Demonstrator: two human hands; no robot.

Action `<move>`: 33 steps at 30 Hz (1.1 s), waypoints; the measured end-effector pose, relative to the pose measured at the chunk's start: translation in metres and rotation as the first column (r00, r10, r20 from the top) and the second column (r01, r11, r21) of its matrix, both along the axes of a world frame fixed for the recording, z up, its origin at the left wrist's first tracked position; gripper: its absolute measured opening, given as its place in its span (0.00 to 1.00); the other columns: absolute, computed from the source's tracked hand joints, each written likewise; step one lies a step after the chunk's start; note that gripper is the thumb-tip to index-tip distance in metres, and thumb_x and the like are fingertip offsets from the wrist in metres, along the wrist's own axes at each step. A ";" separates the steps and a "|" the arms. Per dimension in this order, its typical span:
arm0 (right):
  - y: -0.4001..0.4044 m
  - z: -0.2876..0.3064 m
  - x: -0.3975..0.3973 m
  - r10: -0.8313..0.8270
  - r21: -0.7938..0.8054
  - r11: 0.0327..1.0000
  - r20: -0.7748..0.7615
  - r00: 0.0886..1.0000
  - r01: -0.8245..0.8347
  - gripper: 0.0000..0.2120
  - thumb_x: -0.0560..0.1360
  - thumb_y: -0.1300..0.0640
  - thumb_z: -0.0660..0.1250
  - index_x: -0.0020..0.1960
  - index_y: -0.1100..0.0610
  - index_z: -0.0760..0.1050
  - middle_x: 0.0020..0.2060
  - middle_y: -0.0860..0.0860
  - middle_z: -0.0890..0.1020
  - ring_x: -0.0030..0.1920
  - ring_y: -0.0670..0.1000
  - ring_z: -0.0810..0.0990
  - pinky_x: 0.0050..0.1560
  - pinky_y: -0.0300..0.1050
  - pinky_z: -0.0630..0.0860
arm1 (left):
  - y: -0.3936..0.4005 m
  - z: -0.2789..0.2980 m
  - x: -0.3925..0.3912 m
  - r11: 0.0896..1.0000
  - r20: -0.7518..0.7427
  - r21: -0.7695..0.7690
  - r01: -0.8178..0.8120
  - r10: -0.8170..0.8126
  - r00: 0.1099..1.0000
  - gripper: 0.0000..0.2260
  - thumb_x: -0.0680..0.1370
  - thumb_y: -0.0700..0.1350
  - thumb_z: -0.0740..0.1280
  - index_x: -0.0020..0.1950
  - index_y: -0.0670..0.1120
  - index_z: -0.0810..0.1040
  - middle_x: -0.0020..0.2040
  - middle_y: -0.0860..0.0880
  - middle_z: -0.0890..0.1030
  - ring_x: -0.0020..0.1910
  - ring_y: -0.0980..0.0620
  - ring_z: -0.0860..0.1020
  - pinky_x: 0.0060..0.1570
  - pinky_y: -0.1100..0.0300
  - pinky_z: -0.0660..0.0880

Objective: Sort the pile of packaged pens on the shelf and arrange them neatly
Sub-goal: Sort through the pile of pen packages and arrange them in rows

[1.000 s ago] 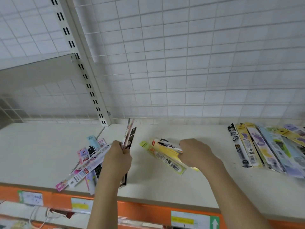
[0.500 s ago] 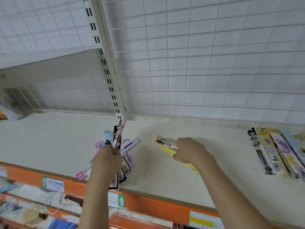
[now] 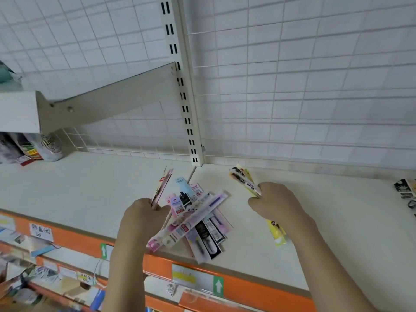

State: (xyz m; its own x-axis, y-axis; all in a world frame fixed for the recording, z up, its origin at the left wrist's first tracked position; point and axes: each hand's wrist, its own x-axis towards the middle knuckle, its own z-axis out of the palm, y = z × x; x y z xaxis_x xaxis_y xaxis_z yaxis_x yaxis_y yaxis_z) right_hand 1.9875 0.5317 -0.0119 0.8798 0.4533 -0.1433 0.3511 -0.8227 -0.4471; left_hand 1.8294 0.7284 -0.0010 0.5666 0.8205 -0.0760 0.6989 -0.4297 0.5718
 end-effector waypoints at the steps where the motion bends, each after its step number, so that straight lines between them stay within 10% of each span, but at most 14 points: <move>1: 0.003 -0.002 -0.001 -0.013 0.067 0.998 -0.035 0.999 0.016 0.07 0.70 0.57 0.61 0.35 0.55 0.65 0.35 0.52 0.75 0.41 0.59 0.77 0.33 0.41 0.66 | 0.005 -0.002 -0.001 1.000 0.000 0.010 0.001 -0.001 1.000 0.12 0.75 0.43 0.64 0.34 0.41 0.68 0.28 0.46 0.69 0.28 0.48 0.66 0.29 0.60 0.62; 16: -0.003 -0.022 -0.033 -0.178 0.188 0.975 0.319 0.931 0.122 0.07 0.77 0.50 0.61 0.50 0.53 0.70 0.35 0.52 0.75 0.40 0.60 0.76 0.35 0.45 0.66 | 0.016 -0.027 0.026 0.921 -0.087 -0.030 0.388 -0.389 0.917 0.18 0.70 0.61 0.69 0.39 0.45 0.74 0.35 0.51 0.77 0.34 0.52 0.75 0.35 0.60 0.71; 26: -0.004 -0.026 -0.041 -0.174 0.204 0.973 0.338 0.925 0.108 0.07 0.76 0.52 0.62 0.52 0.53 0.72 0.36 0.53 0.80 0.41 0.59 0.78 0.37 0.47 0.72 | 0.021 -0.031 0.030 0.908 -0.098 0.017 0.419 -0.415 0.904 0.06 0.71 0.49 0.66 0.39 0.48 0.73 0.35 0.51 0.75 0.37 0.49 0.75 0.32 0.62 0.67; 33: -0.002 -0.029 -0.041 -0.161 0.163 0.980 0.336 0.928 0.111 0.06 0.76 0.52 0.62 0.52 0.52 0.71 0.37 0.51 0.79 0.43 0.59 0.79 0.38 0.46 0.71 | 0.012 -0.028 0.027 0.893 -0.205 -0.055 0.447 -0.448 0.870 0.15 0.67 0.54 0.72 0.42 0.48 0.71 0.42 0.50 0.74 0.40 0.49 0.75 0.36 0.60 0.70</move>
